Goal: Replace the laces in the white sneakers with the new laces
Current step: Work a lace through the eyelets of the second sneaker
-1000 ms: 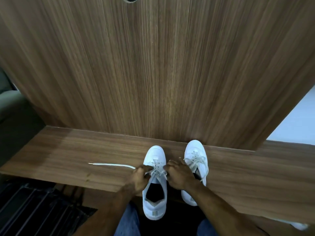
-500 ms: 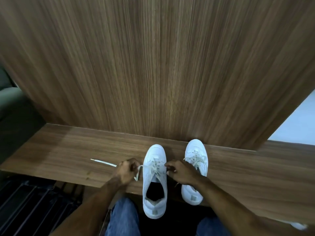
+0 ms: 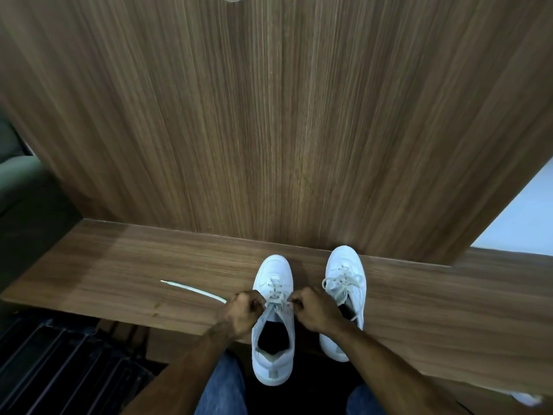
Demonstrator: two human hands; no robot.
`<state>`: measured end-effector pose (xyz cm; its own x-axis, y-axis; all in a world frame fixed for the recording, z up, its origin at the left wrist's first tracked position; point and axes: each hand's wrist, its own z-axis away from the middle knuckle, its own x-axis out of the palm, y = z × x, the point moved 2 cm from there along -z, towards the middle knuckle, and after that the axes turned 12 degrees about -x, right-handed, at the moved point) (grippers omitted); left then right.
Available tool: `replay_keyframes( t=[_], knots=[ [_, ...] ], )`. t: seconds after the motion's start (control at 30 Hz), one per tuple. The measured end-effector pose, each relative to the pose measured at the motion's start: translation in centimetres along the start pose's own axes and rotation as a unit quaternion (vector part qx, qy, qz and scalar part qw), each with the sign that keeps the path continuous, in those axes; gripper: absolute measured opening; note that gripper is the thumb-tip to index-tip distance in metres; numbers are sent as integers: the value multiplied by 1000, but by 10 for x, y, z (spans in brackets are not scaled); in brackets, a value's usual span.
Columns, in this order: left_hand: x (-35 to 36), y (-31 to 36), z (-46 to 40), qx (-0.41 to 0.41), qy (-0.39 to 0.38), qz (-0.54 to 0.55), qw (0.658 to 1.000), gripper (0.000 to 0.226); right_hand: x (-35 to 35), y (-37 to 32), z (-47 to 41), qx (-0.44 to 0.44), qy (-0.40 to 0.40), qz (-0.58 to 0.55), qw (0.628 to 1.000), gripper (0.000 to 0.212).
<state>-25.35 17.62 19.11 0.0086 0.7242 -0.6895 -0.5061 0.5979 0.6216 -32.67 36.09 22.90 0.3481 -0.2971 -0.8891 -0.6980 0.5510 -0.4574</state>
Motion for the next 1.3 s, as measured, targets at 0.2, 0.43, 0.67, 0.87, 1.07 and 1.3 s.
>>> replay_keyframes(
  t=[0.2, 0.43, 0.67, 0.87, 1.07, 1.3],
  knots=[
    [-29, -19, 10, -69, 106, -157, 980, 17, -27, 34, 10, -40, -6, 249, 968, 13],
    [-26, -30, 2, -116, 42, -329, 936, 43, -13, 34, 15, -115, -46, 327, 937, 23],
    [-56, 5, 5, -190, -30, 349, 917, 31, -40, 39, 8, 79, 25, -164, 983, 20],
    [-28, 55, -21, -221, -42, 639, 736, 24, -39, -10, -18, 130, 128, -475, 861, 22],
    [24, 72, -23, -203, -88, 703, 676, 30, -39, -29, -35, 179, 225, -696, 658, 27],
    [18, 39, -17, -198, 13, 540, 818, 22, -26, 2, -26, 244, 181, -536, 787, 30]
  ],
)
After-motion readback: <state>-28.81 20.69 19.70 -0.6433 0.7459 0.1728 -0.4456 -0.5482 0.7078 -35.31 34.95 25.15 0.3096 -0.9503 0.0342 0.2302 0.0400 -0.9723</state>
